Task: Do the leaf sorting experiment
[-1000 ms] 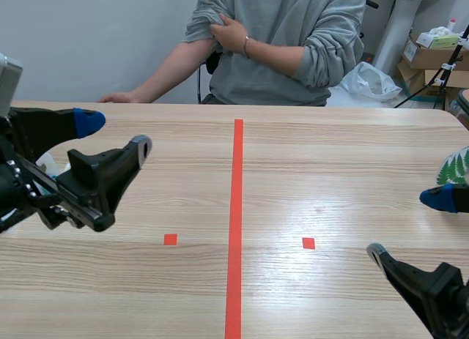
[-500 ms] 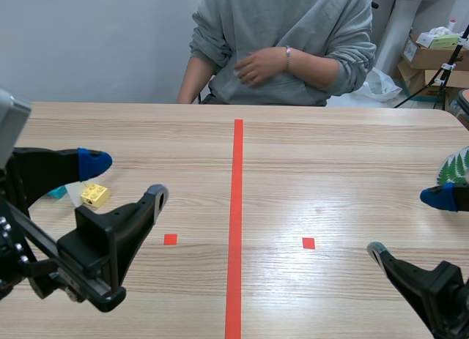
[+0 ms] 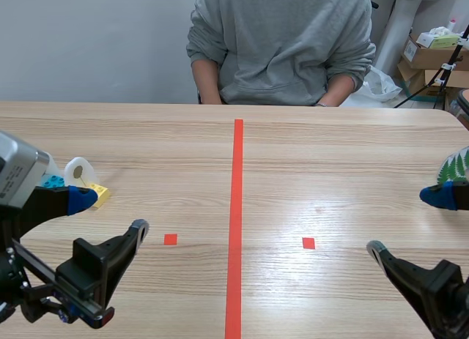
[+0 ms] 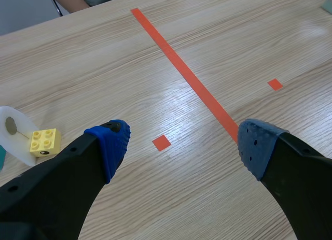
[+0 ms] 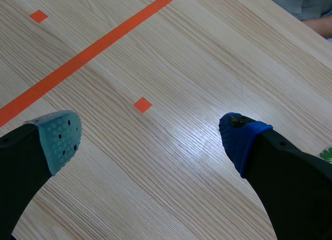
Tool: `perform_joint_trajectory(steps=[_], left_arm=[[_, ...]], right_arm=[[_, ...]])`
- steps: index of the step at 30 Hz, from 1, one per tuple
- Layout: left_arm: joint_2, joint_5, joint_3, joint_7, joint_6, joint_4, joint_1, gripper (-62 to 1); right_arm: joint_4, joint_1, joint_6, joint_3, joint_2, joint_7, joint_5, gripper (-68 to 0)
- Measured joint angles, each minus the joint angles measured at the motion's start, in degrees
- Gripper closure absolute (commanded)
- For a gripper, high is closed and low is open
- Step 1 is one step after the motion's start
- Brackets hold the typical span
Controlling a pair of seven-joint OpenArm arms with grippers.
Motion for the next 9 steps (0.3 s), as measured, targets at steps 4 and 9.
perform_joint_trajectory(steps=[4, 9], left_arm=[[0.0, 0.0, 0.0, 0.48, 0.0, 0.0, -0.02, -45.4], [0.0, 0.0, 0.0, 0.68, 0.0, 0.0, 0.0, -45.4]], right_arm=[[0.0, 0.0, 0.0, 0.0, 0.0, 0.0, 0.0, -54.3], [0.0, 0.0, 0.0, 0.0, 0.0, 0.0, 0.0, -54.3]])
